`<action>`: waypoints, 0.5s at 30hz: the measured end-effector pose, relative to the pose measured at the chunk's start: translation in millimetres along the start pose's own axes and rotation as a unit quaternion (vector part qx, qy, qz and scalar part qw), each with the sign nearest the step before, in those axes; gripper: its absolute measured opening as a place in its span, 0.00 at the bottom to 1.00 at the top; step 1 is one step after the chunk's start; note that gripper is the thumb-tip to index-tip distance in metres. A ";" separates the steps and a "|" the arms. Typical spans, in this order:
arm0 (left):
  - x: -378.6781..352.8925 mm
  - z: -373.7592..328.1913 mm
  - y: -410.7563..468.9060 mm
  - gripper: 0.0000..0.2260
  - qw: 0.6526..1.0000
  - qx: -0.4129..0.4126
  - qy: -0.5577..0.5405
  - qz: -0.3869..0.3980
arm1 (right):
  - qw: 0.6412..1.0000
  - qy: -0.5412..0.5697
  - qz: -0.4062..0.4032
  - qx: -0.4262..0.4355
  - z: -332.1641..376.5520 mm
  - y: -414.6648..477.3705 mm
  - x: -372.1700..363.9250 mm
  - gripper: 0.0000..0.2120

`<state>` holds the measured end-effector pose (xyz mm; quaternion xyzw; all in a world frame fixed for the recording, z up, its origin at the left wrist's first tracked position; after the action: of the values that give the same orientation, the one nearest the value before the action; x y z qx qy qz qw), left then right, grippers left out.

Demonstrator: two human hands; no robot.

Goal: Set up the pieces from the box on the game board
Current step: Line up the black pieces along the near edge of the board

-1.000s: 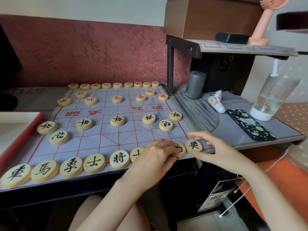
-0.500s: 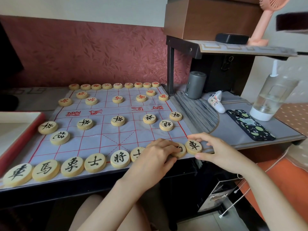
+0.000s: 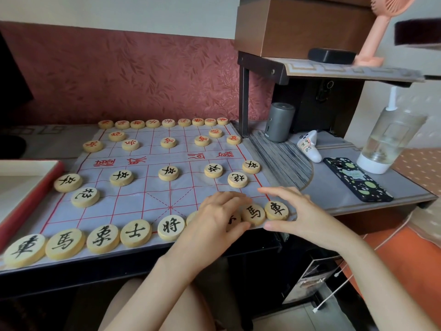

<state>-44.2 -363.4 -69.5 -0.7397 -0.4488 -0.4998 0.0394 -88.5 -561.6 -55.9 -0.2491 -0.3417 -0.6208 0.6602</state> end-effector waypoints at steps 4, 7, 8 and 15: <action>12.1 8.9 -4.2 0.24 0.999 0.028 0.008 -0.013 | 1.000 -0.017 0.012 0.016 8.6 9.2 -12.0 0.27; 18.2 11.7 -7.7 0.23 0.999 0.045 0.003 -0.005 | 0.999 -0.037 0.008 0.021 8.3 12.2 -16.1 0.24; 18.8 12.5 -8.0 0.22 0.999 0.050 0.003 0.003 | 0.999 -0.040 0.007 0.020 7.8 12.4 -16.7 0.23; 15.9 15.5 -7.1 0.20 0.998 0.068 0.001 0.014 | 0.998 -0.054 0.000 0.034 9.5 13.2 -19.0 0.22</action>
<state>-36.8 -341.3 -67.7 -0.7414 -0.4710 -0.4680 0.0973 -76.7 -540.6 -63.0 -0.2598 -0.3979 -0.5947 0.6485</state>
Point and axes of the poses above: each hand's wrist, its own y-axis towards the middle knuckle, its own x-axis out of the back of the hand, z = x × y, the point moved 2 cm from there along y, towards the middle knuckle, and after that the axes turned 4 degrees about x, right-handed, at the moved point
